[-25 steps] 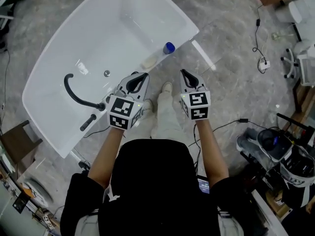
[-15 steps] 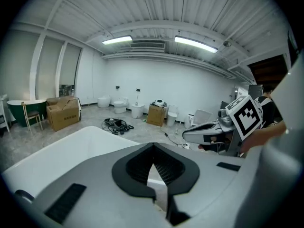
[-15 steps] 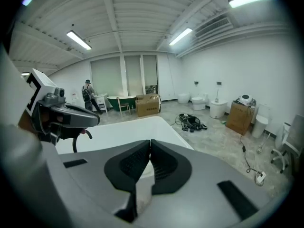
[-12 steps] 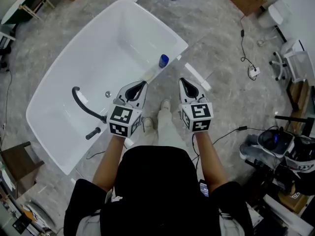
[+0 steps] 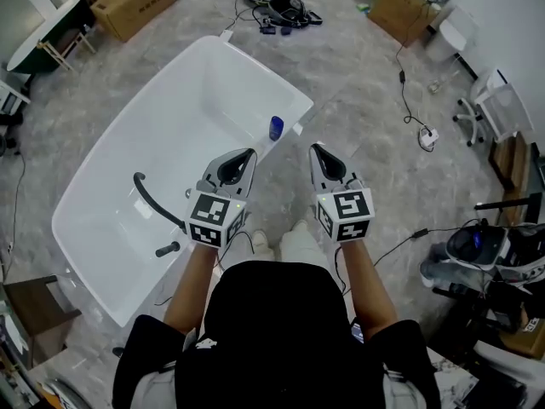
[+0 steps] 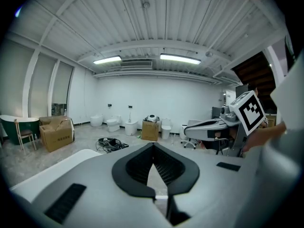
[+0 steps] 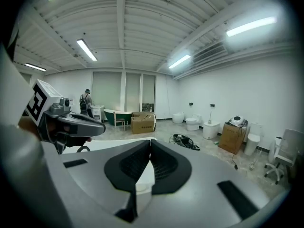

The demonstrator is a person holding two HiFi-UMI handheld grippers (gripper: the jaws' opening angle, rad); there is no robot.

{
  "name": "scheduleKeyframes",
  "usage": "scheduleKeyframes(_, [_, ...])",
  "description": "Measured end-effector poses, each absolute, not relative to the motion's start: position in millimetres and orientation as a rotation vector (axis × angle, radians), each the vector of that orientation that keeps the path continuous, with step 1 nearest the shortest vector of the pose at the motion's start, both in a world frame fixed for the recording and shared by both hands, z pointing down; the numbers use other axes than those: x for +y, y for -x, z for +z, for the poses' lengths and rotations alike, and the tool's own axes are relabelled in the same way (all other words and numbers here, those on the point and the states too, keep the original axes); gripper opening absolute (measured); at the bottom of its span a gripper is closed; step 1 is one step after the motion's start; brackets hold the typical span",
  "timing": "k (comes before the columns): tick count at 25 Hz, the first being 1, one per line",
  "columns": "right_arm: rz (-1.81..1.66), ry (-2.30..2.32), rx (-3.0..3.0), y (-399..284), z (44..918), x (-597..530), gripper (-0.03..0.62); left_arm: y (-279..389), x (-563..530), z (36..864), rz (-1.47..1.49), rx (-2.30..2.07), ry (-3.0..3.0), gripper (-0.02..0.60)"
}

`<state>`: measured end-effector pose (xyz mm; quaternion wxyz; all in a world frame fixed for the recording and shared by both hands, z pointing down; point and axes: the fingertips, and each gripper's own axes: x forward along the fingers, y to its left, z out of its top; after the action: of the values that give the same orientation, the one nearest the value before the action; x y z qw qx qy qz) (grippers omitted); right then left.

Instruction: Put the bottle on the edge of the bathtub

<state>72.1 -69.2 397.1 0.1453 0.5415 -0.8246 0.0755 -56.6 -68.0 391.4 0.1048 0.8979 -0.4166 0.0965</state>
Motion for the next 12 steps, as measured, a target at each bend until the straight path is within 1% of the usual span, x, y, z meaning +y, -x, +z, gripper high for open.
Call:
scheduleKeyframes(6, [0.147, -1.623, -2.443, -98, 358, -67, 0.023, 38, -71, 358, 0.300, -1.269, -2.703, 0.014])
scheduleKeyframes(12, [0.139, -1.593, -2.484, -130, 332, -59, 0.023, 2, -62, 322, 0.253, -1.330, -2.713, 0.014])
